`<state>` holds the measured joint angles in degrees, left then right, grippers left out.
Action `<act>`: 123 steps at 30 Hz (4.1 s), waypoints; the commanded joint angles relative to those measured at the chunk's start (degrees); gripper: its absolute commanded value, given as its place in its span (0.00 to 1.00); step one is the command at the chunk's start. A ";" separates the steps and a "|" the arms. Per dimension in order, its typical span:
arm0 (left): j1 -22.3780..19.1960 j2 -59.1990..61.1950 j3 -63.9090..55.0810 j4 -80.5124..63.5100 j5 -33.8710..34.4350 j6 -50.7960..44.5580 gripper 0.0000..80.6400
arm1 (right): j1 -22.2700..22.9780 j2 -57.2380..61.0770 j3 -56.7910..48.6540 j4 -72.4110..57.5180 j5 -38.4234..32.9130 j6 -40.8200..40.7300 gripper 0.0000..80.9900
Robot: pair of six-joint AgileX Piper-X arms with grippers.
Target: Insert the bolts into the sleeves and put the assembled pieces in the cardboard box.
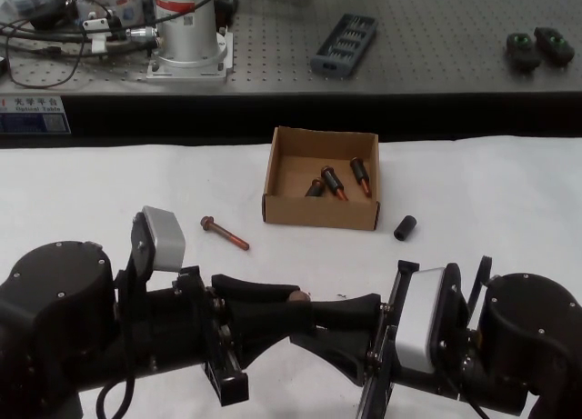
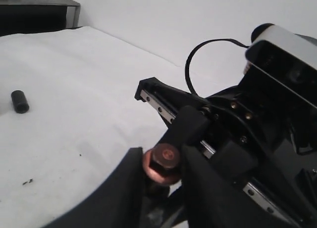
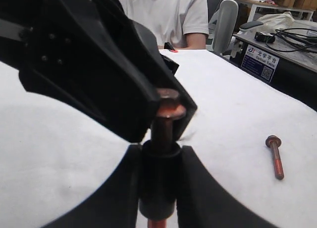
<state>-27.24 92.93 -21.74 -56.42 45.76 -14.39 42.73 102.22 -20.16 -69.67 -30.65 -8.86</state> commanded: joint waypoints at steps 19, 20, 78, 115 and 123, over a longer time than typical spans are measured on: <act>0.10 -1.83 6.87 -32.04 -8.49 -5.33 0.33 | -1.63 -0.15 -0.23 -1.51 0.30 4.64 0.09; 0.10 -2.13 7.71 -32.38 -11.93 -4.55 0.25 | -1.62 -0.27 -0.23 -1.50 1.57 5.27 0.09; 0.10 -12.63 -1.48 23.31 -40.81 -0.49 0.01 | -16.95 26.05 -79.69 88.81 25.80 14.45 0.09; 0.10 -12.63 -1.48 23.31 -40.79 -0.22 0.01 | -16.23 10.49 -79.69 111.55 22.42 10.15 0.37; 0.10 -13.68 -1.13 23.31 -41.22 2.73 0.01 | -12.02 5.79 -79.69 119.62 22.42 -1.76 0.37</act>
<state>-27.24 80.91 -22.73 -32.34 5.04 -12.87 28.56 109.23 -99.05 47.75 -7.49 -6.37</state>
